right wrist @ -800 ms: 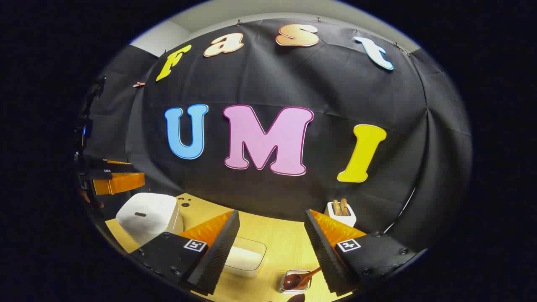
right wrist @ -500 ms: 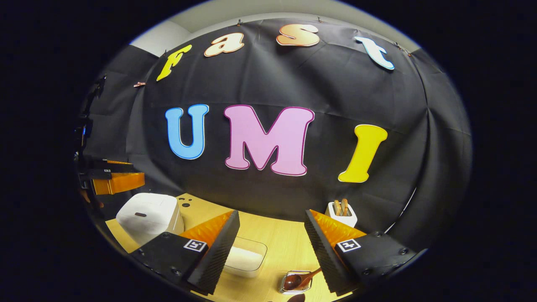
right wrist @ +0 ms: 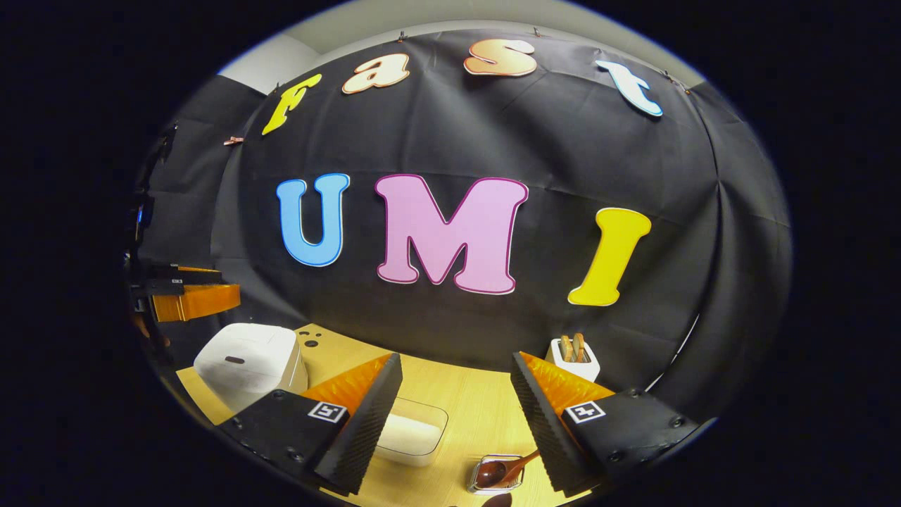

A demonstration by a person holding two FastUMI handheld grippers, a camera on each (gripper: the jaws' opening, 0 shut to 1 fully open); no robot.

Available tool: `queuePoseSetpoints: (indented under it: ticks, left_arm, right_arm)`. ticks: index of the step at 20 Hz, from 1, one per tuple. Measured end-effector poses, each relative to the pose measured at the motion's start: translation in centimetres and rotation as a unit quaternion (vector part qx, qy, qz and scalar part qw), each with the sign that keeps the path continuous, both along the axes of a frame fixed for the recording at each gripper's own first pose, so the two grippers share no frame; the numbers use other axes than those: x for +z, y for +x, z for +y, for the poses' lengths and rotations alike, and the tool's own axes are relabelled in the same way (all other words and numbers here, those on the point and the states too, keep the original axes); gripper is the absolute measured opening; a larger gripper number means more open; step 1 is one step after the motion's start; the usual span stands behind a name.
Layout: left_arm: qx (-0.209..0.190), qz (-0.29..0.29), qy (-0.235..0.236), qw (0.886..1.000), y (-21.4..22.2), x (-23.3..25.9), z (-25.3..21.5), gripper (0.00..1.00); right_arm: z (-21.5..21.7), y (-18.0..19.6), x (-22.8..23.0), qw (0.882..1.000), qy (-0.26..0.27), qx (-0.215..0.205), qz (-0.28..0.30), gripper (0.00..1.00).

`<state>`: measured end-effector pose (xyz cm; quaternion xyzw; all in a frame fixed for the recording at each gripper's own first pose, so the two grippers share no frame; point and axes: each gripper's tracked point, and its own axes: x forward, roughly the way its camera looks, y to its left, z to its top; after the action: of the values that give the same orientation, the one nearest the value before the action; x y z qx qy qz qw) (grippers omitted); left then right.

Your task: Close the left gripper, press the button to open the rice cooker; take a wooden spoon from the chopstick holder with the right hand, scoop a spoonful of rice and pour it into the rice cooker, then put the wooden spoon back into the chopstick holder.

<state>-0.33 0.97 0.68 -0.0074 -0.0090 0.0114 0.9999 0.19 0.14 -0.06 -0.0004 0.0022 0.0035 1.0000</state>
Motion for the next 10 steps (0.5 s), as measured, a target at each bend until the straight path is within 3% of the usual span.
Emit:
queuePoseSetpoints:
  ticks: [1, 5, 8, 9, 10]
  left_arm:
    - [0.011, -0.001, 0.001, 1.0, -0.1, 0.0, 0.6, 0.98]
    - [0.034, 0.004, 0.008, 0.999, -0.4, -0.2, 2.0, 0.76]
    - [0.039, 0.022, -0.001, 0.999, -0.4, -1.5, 3.3, 0.23]
    - [0.046, 0.026, -0.008, 0.999, -0.5, -2.1, 4.0, 0.11]
    - [0.059, 0.03, -0.013, 0.998, -0.3, -2.9, 5.0, 0.05]
  right_arm:
    - [0.0, 0.0, -0.1, 1.0, 0.0, 0.001, 0.0, 0.96]
    - [0.4, 0.3, -0.2, 1.0, -0.002, 0.006, 0.002, 0.96]
    - [0.9, 0.5, -0.1, 1.0, -0.004, 0.009, 0.001, 0.96]
    - [0.9, 0.4, -0.2, 1.0, -0.005, 0.008, 0.002, 0.96]
    - [0.9, 0.3, -0.2, 1.0, -0.006, 0.008, 0.002, 0.96]
